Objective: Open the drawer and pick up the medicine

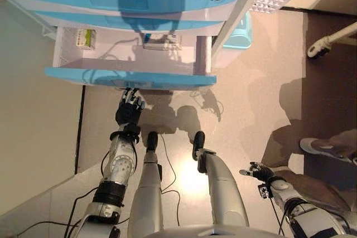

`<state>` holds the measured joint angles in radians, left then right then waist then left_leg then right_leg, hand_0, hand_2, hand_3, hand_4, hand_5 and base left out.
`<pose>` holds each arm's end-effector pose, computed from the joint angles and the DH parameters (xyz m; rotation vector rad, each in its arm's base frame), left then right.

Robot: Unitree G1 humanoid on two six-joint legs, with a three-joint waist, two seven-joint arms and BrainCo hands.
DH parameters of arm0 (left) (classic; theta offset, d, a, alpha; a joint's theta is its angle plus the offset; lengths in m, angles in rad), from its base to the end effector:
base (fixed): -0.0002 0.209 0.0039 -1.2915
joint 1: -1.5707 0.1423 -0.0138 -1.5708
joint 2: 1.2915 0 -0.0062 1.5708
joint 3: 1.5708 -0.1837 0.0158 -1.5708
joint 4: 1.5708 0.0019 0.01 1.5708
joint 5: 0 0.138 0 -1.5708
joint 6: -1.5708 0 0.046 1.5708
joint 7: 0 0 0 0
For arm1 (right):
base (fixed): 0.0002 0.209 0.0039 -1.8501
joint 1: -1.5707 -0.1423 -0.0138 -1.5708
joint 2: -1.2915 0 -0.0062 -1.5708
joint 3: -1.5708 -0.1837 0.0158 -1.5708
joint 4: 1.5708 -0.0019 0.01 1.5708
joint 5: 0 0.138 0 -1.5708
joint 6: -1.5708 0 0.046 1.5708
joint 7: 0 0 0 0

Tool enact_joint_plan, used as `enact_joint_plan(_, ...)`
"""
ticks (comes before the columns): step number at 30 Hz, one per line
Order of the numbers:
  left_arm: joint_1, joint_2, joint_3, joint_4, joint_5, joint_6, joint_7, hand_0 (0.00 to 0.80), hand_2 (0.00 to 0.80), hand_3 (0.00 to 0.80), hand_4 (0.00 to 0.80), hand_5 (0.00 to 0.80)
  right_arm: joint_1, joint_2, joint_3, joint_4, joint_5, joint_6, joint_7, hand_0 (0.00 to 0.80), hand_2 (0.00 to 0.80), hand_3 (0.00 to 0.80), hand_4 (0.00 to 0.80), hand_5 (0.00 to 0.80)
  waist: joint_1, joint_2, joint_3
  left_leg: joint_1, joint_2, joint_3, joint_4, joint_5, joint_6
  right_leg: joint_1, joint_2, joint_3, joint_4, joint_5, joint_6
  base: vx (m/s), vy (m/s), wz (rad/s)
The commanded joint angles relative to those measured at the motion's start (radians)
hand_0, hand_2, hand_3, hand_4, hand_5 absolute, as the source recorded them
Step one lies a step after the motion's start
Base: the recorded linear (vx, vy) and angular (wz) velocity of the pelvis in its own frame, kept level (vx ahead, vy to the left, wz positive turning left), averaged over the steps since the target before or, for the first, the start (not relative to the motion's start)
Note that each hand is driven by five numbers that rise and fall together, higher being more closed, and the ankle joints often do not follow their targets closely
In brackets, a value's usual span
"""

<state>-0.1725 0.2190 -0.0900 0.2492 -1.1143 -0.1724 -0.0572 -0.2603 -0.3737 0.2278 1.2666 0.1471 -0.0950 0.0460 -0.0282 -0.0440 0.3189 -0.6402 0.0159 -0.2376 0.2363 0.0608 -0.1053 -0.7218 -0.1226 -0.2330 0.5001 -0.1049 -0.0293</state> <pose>0.2356 0.1795 0.0401 -0.8714 -0.0609 -0.0090 0.1622 -0.2586 -0.0751 -0.3367 0.9281 -0.0528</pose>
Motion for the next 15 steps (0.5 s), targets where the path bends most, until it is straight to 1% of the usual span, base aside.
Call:
enact_joint_plan(1, 0.042, 0.067, 0.05, -0.247, -0.006, -0.065, -0.097, 0.8, 0.8, 0.8, 0.8, 0.8, 0.079, -0.046, 0.005, 0.011, -0.01, 0.001, -0.016, 0.0, 0.0, 0.0, 0.0, 0.0, 0.054, -0.014, -0.062, -0.092, -0.091, -0.024, -0.002, 0.06, 0.067, 0.012, 0.017, -0.04, -0.085, 0.054, 0.057, -0.003, -0.044, 0.42)
enact_joint_plan(4, 0.077, 0.079, 0.021, -0.266, -0.019, -0.038, -0.113, 0.8, 0.8, 0.8, 0.8, 0.8, 0.088, -0.053, -0.005, 0.012, -0.005, 0.004, -0.019, 0.0, 0.0, 0.0, 0.0, 0.0, 0.079, -0.008, -0.046, -0.086, -0.101, -0.063, 0.004, 0.07, 0.065, 0.028, 0.007, -0.081, -0.054, 0.028, 0.048, 0.027, -0.096, 0.43)
enact_joint_plan(5, 0.105, 0.09, 0.011, -0.27, -0.026, -0.02, -0.123, 0.8, 0.8, 0.8, 0.8, 0.8, 0.098, -0.053, 0.0, 0.01, -0.004, 0.004, -0.018, 0.0, 0.0, 0.0, 0.0, 0.0, 0.095, -0.016, -0.039, -0.069, -0.112, -0.098, 0.011, 0.046, 0.061, 0.05, -0.002, -0.098, -0.023, -0.024, 0.051, 0.095, -0.132, 0.45)
enact_joint_plan(6, 0.106, 0.09, 0.01, -0.27, -0.026, -0.02, -0.123, 0.8, 0.8, 0.8, 0.8, 0.8, 0.099, -0.052, 0.0, 0.009, -0.004, 0.004, -0.018, 0.0, 0.0, 0.0, 0.0, 0.0, 0.093, -0.015, -0.039, -0.068, -0.113, -0.1, 0.011, 0.046, 0.061, 0.052, -0.003, -0.1, -0.022, -0.025, 0.051, 0.101, -0.136, 0.57)
enact_joint_plan(8, 0.125, 0.096, 0.0, -0.277, -0.036, -0.004, -0.131, 0.8, 0.8, 0.8, 0.8, 0.8, 0.107, -0.047, 0.003, 0.006, -0.002, 0.004, -0.017, 0.0, 0.0, 0.0, 0.0, 0.0, 0.11, -0.015, -0.033, -0.065, -0.12, -0.128, 0.007, 0.055, 0.058, 0.064, -0.007, -0.128, -0.01, -0.042, 0.048, 0.011, -0.065, 0.58)
enact_joint_plan(10, 0.144, 0.107, -0.005, -0.276, -0.039, 0.008, -0.134, 0.8, 0.8, 0.8, 0.8, 0.8, 0.108, -0.045, 0.008, 0.005, -0.001, 0.005, -0.016, 0.0, 0.0, 0.0, 0.0, 0.0, 0.123, -0.014, -0.03, -0.06, -0.125, -0.149, 0.002, 0.061, 0.056, 0.078, -0.009, -0.151, -0.004, -0.055, 0.047, 0.013, -0.067, 0.37)
enact_joint_plan(13, 0.165, 0.131, -0.013, -0.27, -0.029, 0.022, -0.135, 0.8, 0.8, 0.8, 0.8, 0.8, 0.104, -0.045, 0.016, -0.001, 0.0, 0.006, -0.016, 0.0, 0.0, 0.0, 0.0, 0.0, 0.138, -0.014, -0.029, -0.057, -0.128, -0.168, -0.002, 0.066, 0.056, 0.09, -0.007, -0.17, -0.003, -0.064, 0.043, 0.01, -0.038, 0.25)
enact_joint_plan(14, 0.168, 0.135, -0.017, -0.27, -0.03, 0.027, -0.138, 0.452, 0.452, 0.452, 0.452, 0.452, 0.104, -0.045, 0.016, -0.004, 0.002, 0.005, -0.015, 0.0, 0.0, 0.0, 0.0, 0.0, 0.141, -0.015, -0.03, -0.056, -0.127, -0.171, -0.004, 0.067, 0.055, 0.094, -0.006, -0.173, -0.004, -0.066, 0.042, 0.018, -0.02, 0.21)
enact_joint_plan(15, 0.175, 0.143, -0.022, -0.27, -0.028, 0.036, -0.143, 0.0, 0.0, 0.0, 0.0, 0.0, 0.102, -0.044, 0.019, -0.008, 0.003, 0.005, -0.013, 0.0, 0.0, 0.0, 0.0, 0.0, 0.143, -0.016, -0.031, -0.054, -0.127, -0.174, -0.008, 0.069, 0.054, 0.097, -0.005, -0.177, -0.005, -0.066, 0.042, 0.018, -0.012, 0.18)
